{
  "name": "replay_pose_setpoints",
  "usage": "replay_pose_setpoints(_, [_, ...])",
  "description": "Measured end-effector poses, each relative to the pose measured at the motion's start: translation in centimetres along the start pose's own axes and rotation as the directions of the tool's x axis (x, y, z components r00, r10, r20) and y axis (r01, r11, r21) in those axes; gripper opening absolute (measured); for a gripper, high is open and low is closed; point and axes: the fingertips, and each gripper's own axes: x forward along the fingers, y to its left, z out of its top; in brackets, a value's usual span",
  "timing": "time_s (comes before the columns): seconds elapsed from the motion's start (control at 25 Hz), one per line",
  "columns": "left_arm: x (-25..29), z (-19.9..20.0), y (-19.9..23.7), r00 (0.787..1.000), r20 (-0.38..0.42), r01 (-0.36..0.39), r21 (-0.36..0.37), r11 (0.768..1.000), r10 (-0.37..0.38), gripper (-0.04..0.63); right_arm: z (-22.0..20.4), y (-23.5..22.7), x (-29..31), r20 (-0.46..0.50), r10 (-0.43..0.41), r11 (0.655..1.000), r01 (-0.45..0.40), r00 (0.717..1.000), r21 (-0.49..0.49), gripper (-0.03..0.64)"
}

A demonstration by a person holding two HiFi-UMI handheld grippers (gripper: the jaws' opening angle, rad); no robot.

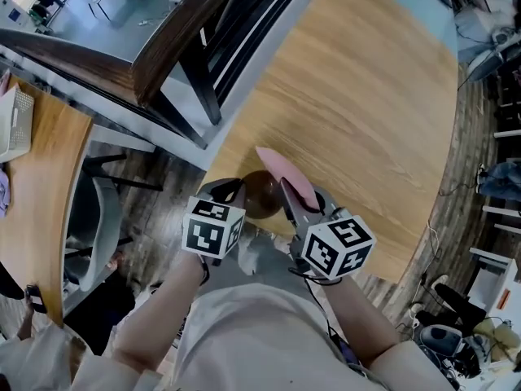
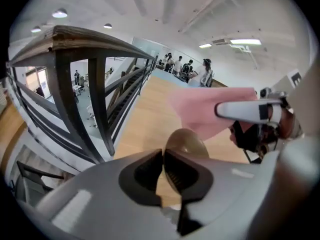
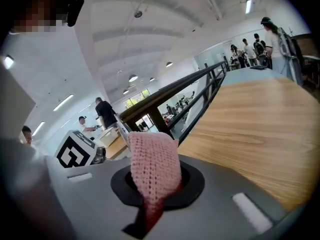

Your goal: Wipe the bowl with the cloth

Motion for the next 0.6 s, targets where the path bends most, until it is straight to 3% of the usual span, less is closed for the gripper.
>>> replay_pose_setpoints(0.36, [3.1,0.8,1.5,0.998,-0.014,0.053,-0.173,0.983,-0.056,0.018,1.2,-4.2,-1.0,0.012,-0.091,0.995,0.09,0.996,0.031,0.015])
replay_pose_setpoints(0.6, [4.8,1.1,2.7,0.997,-0.034,0.058,-0.183,0.981,-0.066,0.023,0.9,-5.5,-0.6,-0.009,-0.094,0.993,0.095,0.996,0.077,0.015])
